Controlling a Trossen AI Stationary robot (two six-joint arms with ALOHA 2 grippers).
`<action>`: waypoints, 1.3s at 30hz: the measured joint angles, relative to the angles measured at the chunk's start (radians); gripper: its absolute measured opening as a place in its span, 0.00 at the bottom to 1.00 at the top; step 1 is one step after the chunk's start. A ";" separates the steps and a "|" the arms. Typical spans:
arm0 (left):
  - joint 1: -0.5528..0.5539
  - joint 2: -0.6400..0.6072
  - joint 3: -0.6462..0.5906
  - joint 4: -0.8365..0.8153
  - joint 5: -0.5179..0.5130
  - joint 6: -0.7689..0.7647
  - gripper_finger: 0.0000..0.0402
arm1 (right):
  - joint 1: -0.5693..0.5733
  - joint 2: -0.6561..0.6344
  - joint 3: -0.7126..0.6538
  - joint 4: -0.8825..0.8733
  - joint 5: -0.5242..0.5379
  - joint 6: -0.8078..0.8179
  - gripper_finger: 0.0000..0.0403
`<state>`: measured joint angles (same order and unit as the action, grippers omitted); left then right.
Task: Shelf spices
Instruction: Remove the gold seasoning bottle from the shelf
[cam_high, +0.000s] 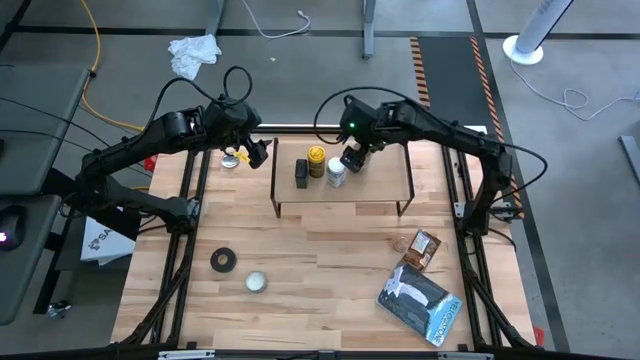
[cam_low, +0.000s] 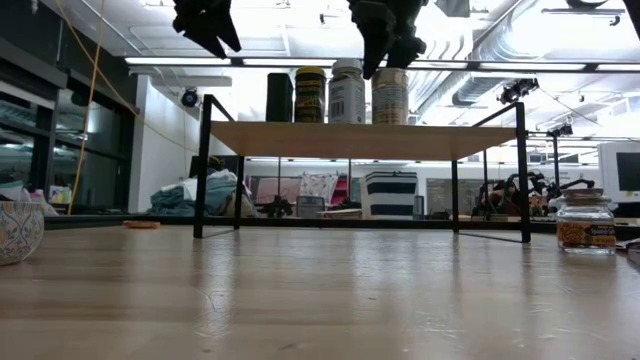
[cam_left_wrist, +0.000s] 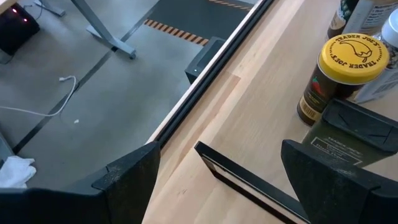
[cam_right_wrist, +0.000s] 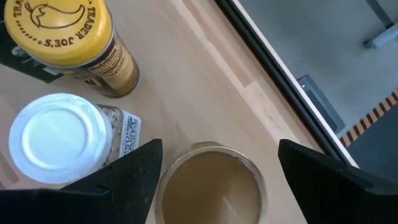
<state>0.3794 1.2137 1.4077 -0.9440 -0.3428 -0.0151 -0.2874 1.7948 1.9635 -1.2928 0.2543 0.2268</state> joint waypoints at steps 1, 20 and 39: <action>0.000 0.000 0.000 0.000 0.000 0.000 0.82 | 0.000 -0.001 0.009 -0.011 0.000 0.000 0.79; 0.000 0.000 0.000 -0.002 0.000 0.000 0.82 | -0.003 -0.003 0.165 -0.164 -0.084 0.005 0.79; 0.000 0.000 0.000 -0.002 -0.001 0.000 0.82 | -0.002 -0.004 0.164 -0.054 -0.145 0.024 0.79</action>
<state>0.3794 1.2137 1.4078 -0.9459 -0.3435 -0.0151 -0.2890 1.7912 2.1273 -1.3467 0.1094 0.2508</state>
